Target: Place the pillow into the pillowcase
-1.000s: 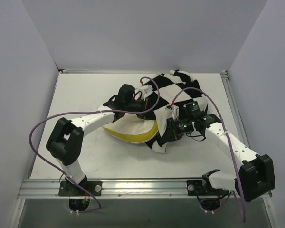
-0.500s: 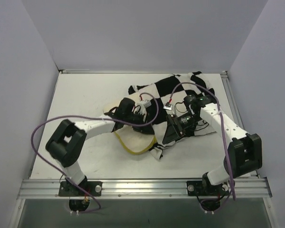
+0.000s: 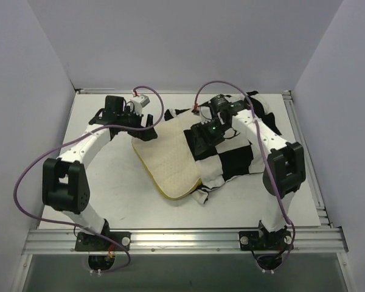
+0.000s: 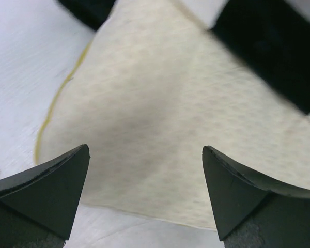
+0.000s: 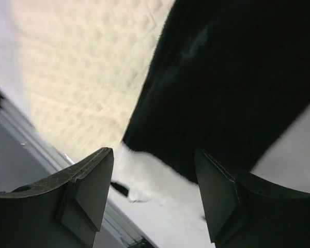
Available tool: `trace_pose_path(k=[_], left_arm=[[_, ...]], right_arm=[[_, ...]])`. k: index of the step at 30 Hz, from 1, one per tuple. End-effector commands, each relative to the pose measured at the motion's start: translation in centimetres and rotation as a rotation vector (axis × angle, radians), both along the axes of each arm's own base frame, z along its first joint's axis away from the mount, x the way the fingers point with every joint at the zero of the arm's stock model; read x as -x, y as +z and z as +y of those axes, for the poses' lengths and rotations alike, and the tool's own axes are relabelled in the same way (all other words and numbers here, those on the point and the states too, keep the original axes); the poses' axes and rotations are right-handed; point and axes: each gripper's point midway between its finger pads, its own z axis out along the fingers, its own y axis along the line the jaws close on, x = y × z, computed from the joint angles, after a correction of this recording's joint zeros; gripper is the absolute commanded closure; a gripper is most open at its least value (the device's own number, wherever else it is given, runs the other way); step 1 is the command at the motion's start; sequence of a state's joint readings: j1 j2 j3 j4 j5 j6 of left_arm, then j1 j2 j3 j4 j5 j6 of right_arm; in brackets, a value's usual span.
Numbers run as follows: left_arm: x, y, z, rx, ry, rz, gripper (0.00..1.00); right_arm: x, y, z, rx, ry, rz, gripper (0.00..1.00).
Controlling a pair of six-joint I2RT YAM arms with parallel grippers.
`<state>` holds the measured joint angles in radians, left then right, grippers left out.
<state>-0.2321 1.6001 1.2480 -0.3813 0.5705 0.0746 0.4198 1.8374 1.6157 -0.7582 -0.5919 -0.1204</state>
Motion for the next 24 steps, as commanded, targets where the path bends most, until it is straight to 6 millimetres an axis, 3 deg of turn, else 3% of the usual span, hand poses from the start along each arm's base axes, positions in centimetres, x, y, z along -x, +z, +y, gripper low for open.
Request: trace_pose_path(k=[1,2,3,4,6,7,8,9,12,13,15,16,17,18,19,20,22,24], left_arm=[[-2.0,-4.8,4.3,-0.172,0.006,0.063,0.03],[-3.1,-4.7,4.8,-0.186,0.004,0.047,0.03],[-3.4,-5.3,5.1,-0.198,-0.005,0.055,0.03],[-3.6,-6.5,4.8,-0.186,-0.043,0.072,0.03],[-3.4,-7.3,4.0,-0.173,-0.122,0.088,0.13],[-2.9,-8.7,3.6,-0.158,-0.156,0.132,0.18],[-1.5,-8.1,1.8,-0.058,-0.246,0.159,0.26],[0.9,-8.4,0.3,-0.033,-0.335,0.209,0.40],[7.3,-6.5,-4.3,0.102,-0.550,0.241,0.62],[12.2,-6.0,-7.0,0.116,-0.672,0.265,0.64],[18.1,-4.6,-10.0,0.177,-0.835,0.289,0.66],[22.9,-3.9,-11.9,0.167,-0.961,0.300,0.67],[24.9,-3.6,-12.7,0.161,-1.008,0.307,0.65],[25.7,-3.1,-13.6,0.171,-1.002,0.313,0.60],[26.3,-2.5,-13.6,0.187,-0.993,0.305,0.43],[25.6,-1.8,-13.7,0.205,-0.961,0.290,0.37],[22.5,-0.2,-13.5,0.214,-0.845,0.196,0.22],[16.6,1.0,-11.9,0.245,-0.629,0.124,0.16]], right_arm=[[2.2,-5.2,-2.0,0.214,0.037,0.069,0.36],[3.0,-6.4,-2.6,0.248,0.063,0.088,0.36],[5.1,-8.7,-4.1,0.304,0.110,0.146,0.36],[6.0,-9.6,-4.9,0.334,0.127,0.169,0.36],[8.9,-11.5,-7.5,0.400,0.168,0.230,0.36],[9.5,-11.8,-8.6,0.416,0.182,0.237,0.36],[9.9,-12.0,-9.6,0.439,0.180,0.241,0.36],[10.5,-11.7,-10.8,0.449,0.168,0.242,0.37],[8.8,-10.0,-14.3,0.472,0.106,0.184,0.36],[7.6,-9.1,-15.0,0.472,0.085,0.146,0.36],[6.0,-7.6,-17.7,0.507,0.050,0.104,0.36],[5.6,-7.0,-18.4,0.524,0.039,0.088,0.36],[5.1,-5.7,-19.2,0.529,0.024,0.077,0.35],[5.1,-4.5,-19.1,0.505,0.012,0.066,0.34],[5.2,-3.5,-18.9,0.476,0.002,0.062,0.33],[6.0,-2.1,-18.5,0.445,0.003,0.078,0.32],[7.4,0.3,-17.0,0.352,0.003,0.040,0.22],[9.7,1.9,-15.3,0.309,0.032,0.038,0.17]])
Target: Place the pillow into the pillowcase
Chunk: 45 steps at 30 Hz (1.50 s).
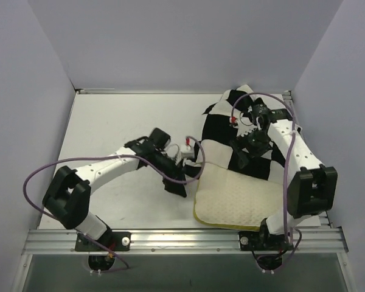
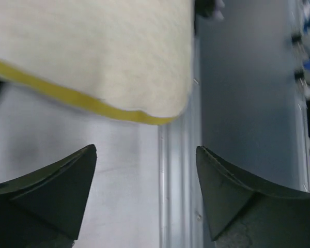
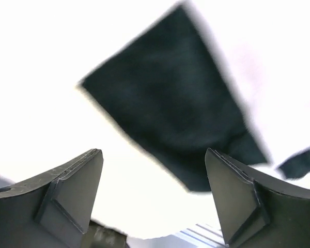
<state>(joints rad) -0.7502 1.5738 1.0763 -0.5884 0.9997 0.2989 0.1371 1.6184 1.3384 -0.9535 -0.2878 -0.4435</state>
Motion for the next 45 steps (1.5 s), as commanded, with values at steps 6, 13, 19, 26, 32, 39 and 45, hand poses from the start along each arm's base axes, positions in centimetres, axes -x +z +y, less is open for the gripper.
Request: trace_pose_path(k=[6,13,19,26,32,39,45], left_arm=[[-18.9,2.3,3.9,0.011,0.696,-0.193,0.03],[-21.9,-3.7,-1.5,-0.038,0.676,-0.011,0.02],[-21.3,-7.4,-4.5,-0.099,0.594,0.089,0.57],[-11.9,-5.4,-1.0,0.018,0.337,0.147,1.00],[-5.0,-4.3,2.5,-0.020,0.228,0.061,1.00],[-2.1,-3.0,1.4,-0.044,0.248,0.052,1.00],[-13.3,-2.3,5.9,-0.088,0.624,0.002,1.00]], right_arm=[[11.5,0.4,5.2,-0.023,0.195,0.164,0.17],[10.4,-2.7,2.5,0.136,0.109,0.175,0.20],[9.1,-3.6,0.6,0.198,0.081,0.188,0.28],[2.2,-8.1,2.8,0.169,0.098,0.179,0.55],[-9.0,-4.9,10.4,-0.007,0.125,-0.040,0.56],[-10.1,0.0,14.7,-0.147,0.192,-0.146,0.50],[-3.8,2.4,10.1,-0.217,0.034,-0.032,0.25]])
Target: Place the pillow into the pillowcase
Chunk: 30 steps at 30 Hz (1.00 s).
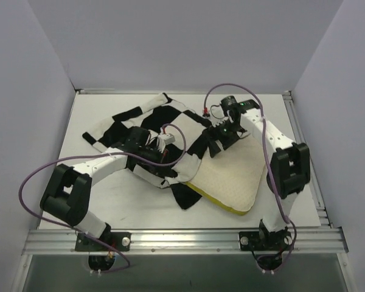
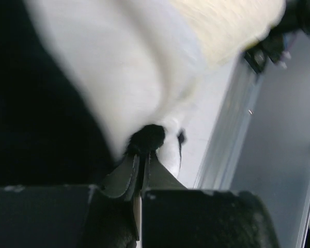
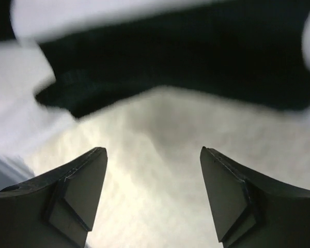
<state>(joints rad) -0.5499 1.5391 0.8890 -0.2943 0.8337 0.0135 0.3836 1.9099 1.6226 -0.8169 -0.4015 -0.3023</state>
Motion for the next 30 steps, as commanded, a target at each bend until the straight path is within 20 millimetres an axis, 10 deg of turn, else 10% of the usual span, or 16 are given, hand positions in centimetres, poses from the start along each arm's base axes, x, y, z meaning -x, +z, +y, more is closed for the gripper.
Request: trace_pose_path(k=[1,5,13,16,23,25,27,28,30], left_arm=[[-7.1,2.0,2.7,-0.013,0.217,-0.061,1.00],[-9.1,3.9,3.4,0.009,0.233,-0.101,0.87],[-6.3,4.6,3.6,0.032,0.198,-0.072,0.82],[-5.3,5.1,4.7,0.041,0.231,-0.045,0.38],[-5.9,9.6,6.8,0.091,0.354,-0.137,0.03],[-6.1,9.5,7.2,0.055,0.362,-0.195,0.03],[-6.1,8.7,7.4,0.011,0.342,-0.266,0.03],[-6.2,8.1,7.5,-0.021,0.318,-0.315,0.04],[-6.6,6.6,7.6,-0.094,0.262,-0.429,0.09]], right_arm=[[4.1,4.0,-2.7,-0.083,-0.092,0.073,0.25],[7.2,5.9,-2.7,-0.086,-0.038,0.067,0.18],[12.4,2.1,2.4,0.009,0.144,0.058,0.00],[12.2,-0.1,3.3,0.042,0.126,0.034,0.00],[13.6,-6.8,2.3,0.303,0.204,-0.006,0.00],[13.5,-8.0,2.9,0.296,0.228,-0.015,0.19],[12.8,-8.4,3.3,0.238,0.171,0.044,0.80],[12.3,-8.0,3.7,0.183,0.117,0.069,0.94],[11.9,-5.7,5.3,-0.003,0.056,0.116,1.00]])
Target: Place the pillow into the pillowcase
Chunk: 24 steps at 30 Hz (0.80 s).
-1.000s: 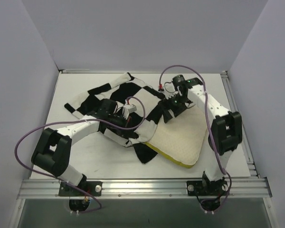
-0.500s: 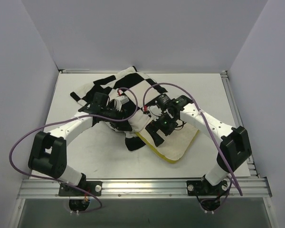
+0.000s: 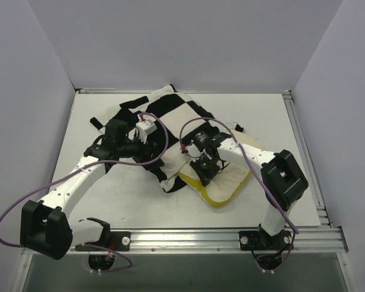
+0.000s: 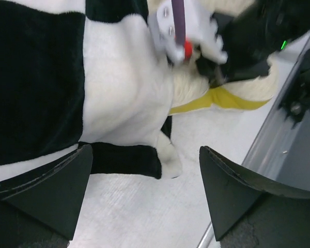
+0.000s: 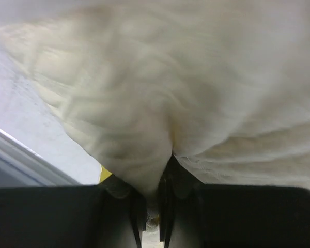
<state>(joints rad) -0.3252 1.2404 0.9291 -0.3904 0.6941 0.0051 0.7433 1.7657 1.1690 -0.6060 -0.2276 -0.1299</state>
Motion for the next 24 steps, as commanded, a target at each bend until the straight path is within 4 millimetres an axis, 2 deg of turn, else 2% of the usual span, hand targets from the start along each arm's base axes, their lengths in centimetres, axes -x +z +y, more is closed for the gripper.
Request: trace_pose_path(k=[1,2,3,5,6,8,9,11,12,14,15,16,17,18,19,20,22,23,24], left_arm=[[-0.8,-2.0,0.3,-0.155,-0.061,-0.187,0.10],[-1.6,-2.1,0.2,-0.191,-0.080,-0.265,0.11],[-1.4,-3.0,-0.7,-0.205,-0.121,-0.279,0.11],[-1.8,-3.4,-2.0,-0.231,-0.178,-0.347,0.10],[-1.9,-4.5,-2.9,-0.254,-0.197,-0.341,0.08],[-2.4,-5.2,-4.1,-0.257,-0.214,-0.329,0.07],[-2.8,-6.7,-4.3,-0.285,-0.210,-0.293,0.09],[-3.5,-6.3,-5.6,-0.267,-0.210,-0.280,0.22],[-3.3,-6.4,-6.4,-0.239,-0.233,-0.252,0.42],[-3.1,-4.2,-7.9,-0.152,-0.260,-0.241,0.77],[-2.6,-2.7,-8.6,-0.106,-0.282,-0.249,0.91],[-1.5,-1.2,-9.6,-0.040,-0.332,-0.244,1.00],[-0.6,1.3,-10.9,0.019,-0.356,-0.247,1.00],[0.6,3.4,-11.7,0.076,-0.396,-0.257,1.00],[2.3,5.5,-12.6,0.142,-0.459,-0.250,1.00],[4.3,8.4,-13.9,0.209,-0.515,-0.250,1.00],[6.9,10.9,-14.6,0.273,-0.590,-0.240,1.00],[9.1,12.2,-14.8,0.317,-0.648,-0.199,1.00],[9.8,12.3,-14.6,0.330,-0.665,-0.171,1.00]], right_arm=[[-2.0,2.4,1.3,-0.255,-0.177,0.086,1.00],[-2.1,4.2,1.8,-0.333,-0.182,0.083,1.00],[-2.4,5.2,1.8,-0.376,-0.191,0.081,1.00],[-2.8,7.4,1.8,-0.455,-0.210,0.070,1.00],[-2.4,8.1,2.1,-0.494,-0.207,0.090,1.00],[-2.3,9.4,2.4,-0.547,-0.217,0.104,1.00],[-2.1,9.8,2.6,-0.569,-0.214,0.114,1.00],[-1.9,10.3,2.9,-0.595,-0.209,0.125,1.00],[-1.8,10.7,3.2,-0.622,-0.225,0.142,1.00],[-2.1,10.9,3.5,-0.652,-0.247,0.152,1.00],[-2.3,11.2,3.8,-0.670,-0.274,0.163,1.00],[-2.9,11.7,4.4,-0.707,-0.268,0.151,1.00],[-3.3,11.7,4.7,-0.715,-0.276,0.153,1.00],[-4.3,12.6,5.4,-0.750,-0.295,0.142,1.00],[-4.8,13.1,5.7,-0.770,-0.306,0.144,1.00],[-5.6,13.8,6.4,-0.794,-0.317,0.144,1.00],[-7.5,14.8,7.1,-0.836,-0.374,0.138,1.00],[-8.2,15.3,7.3,-0.854,-0.394,0.135,1.00],[-9.3,16.3,7.8,-0.897,-0.400,0.106,1.00]])
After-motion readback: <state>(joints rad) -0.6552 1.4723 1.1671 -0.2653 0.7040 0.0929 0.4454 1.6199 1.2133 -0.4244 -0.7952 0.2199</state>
